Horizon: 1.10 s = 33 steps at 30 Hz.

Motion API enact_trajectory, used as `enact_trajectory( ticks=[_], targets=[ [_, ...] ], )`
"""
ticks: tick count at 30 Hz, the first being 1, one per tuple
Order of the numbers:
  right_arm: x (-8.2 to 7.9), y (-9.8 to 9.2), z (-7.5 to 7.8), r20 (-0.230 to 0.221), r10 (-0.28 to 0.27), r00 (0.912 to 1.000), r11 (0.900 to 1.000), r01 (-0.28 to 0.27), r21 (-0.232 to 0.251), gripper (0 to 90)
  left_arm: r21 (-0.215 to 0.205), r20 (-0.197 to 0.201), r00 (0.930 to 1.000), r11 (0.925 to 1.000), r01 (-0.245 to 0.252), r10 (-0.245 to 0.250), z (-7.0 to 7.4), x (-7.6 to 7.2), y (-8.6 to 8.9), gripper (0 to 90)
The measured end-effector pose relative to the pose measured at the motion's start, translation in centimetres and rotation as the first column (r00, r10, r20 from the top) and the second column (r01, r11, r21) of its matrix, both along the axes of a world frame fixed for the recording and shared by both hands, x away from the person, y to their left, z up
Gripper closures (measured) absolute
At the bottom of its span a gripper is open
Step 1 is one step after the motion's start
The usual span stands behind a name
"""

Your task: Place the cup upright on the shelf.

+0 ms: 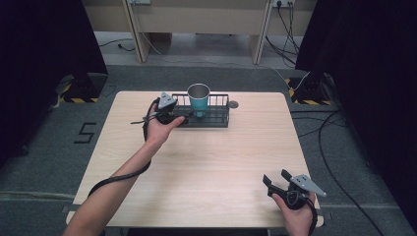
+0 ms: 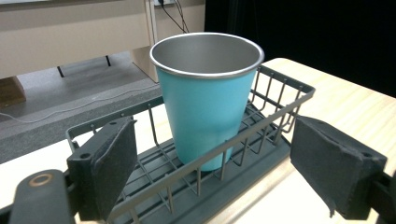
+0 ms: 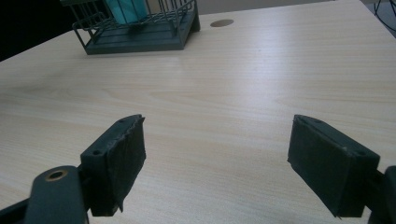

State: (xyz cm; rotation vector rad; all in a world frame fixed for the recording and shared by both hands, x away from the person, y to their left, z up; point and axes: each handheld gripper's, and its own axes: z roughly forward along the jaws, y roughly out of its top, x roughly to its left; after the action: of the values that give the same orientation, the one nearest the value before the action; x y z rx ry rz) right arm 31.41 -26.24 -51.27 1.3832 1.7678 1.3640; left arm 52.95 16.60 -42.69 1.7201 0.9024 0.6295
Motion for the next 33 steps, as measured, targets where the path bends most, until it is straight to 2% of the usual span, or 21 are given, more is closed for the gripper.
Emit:
enact_trajectory(
  ticks=[4, 8, 22, 33],
  targets=[
    [0.0, 0.0, 0.0, 0.003, 0.000, 1.0000, 1.000, 0.000, -0.004, 20.0, 0.001, 0.004, 0.9999, 0.9999, 0.011, -0.011, 0.1, -0.7, 0.4, 14.3],
    [0.0, 0.0, 0.0, 0.006, 0.001, 1.0000, 1.000, -0.001, -0.005, 20.1, -0.019, -0.005, 0.9998, 0.9996, 0.021, -0.021, -0.1, -1.6, 1.0, 14.3],
    [0.0, 0.0, 0.0, 0.005, -0.005, 1.0000, 1.000, 0.005, -0.009, 20.1, -0.026, 0.024, 0.9996, 0.9995, 0.015, -0.014, -0.2, -4.5, 3.2, 14.3],
    [0.0, 0.1, 0.0, 0.002, -0.006, 1.0000, 1.000, 0.006, -0.007, 20.1, -0.022, 0.027, 0.9995, 0.9996, 0.019, -0.019, -1.6, -7.1, 4.5, 14.3]
  ],
)
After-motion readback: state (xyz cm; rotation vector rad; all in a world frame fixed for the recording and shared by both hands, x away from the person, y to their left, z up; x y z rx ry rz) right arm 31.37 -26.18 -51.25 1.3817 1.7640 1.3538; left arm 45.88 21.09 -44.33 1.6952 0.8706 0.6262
